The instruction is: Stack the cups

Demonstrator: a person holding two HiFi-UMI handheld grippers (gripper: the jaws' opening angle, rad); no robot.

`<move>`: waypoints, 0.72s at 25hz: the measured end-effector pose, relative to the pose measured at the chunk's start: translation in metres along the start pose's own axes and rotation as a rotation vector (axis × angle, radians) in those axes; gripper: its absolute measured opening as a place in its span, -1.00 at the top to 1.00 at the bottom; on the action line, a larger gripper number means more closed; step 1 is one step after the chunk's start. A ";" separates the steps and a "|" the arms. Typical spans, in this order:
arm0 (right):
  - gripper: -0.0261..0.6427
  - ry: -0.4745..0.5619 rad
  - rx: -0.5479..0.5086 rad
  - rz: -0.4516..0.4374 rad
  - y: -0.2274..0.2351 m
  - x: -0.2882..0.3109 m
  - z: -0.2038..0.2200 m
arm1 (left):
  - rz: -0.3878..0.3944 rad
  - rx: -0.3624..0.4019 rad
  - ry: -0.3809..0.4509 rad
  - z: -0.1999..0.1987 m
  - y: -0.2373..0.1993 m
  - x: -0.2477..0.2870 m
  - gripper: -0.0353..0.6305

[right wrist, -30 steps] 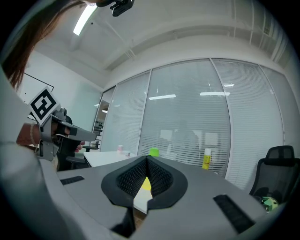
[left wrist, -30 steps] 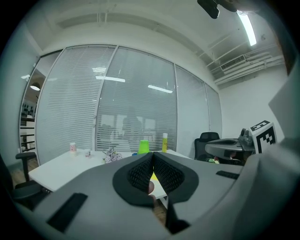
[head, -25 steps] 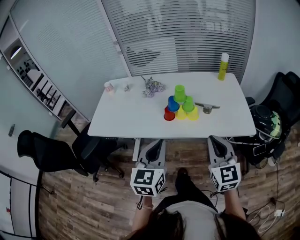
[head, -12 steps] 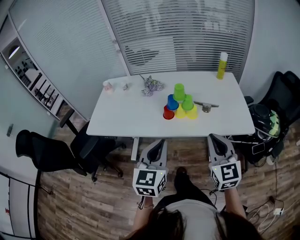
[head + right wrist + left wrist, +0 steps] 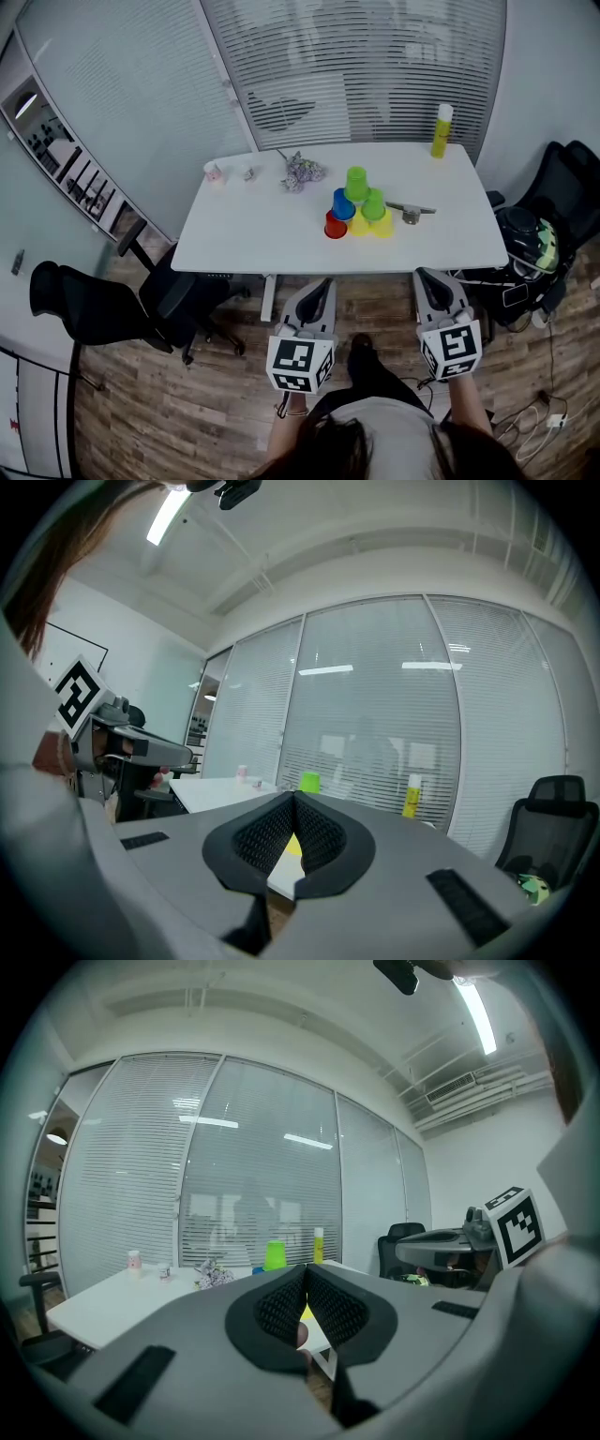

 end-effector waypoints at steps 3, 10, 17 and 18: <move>0.84 0.000 -0.003 0.002 0.000 0.000 0.000 | 0.004 -0.002 0.003 0.000 0.000 0.001 0.83; 0.84 0.004 -0.014 -0.009 -0.002 0.000 -0.002 | 0.001 -0.004 -0.010 0.005 0.004 -0.002 0.83; 0.84 0.009 -0.025 -0.024 -0.010 0.001 -0.002 | 0.004 -0.029 -0.012 0.011 0.002 -0.010 0.83; 0.84 0.008 -0.025 -0.025 -0.011 0.000 -0.001 | 0.004 -0.033 -0.012 0.012 0.002 -0.011 0.83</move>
Point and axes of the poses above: the fingertips, and each gripper's own axes: x forward along the fingers, y to its right, z out of its underside, the point moved 8 cm from there along -x, backward along the fingers, and after that the axes turned 15 degrees about -y, right-handed, at the moved point
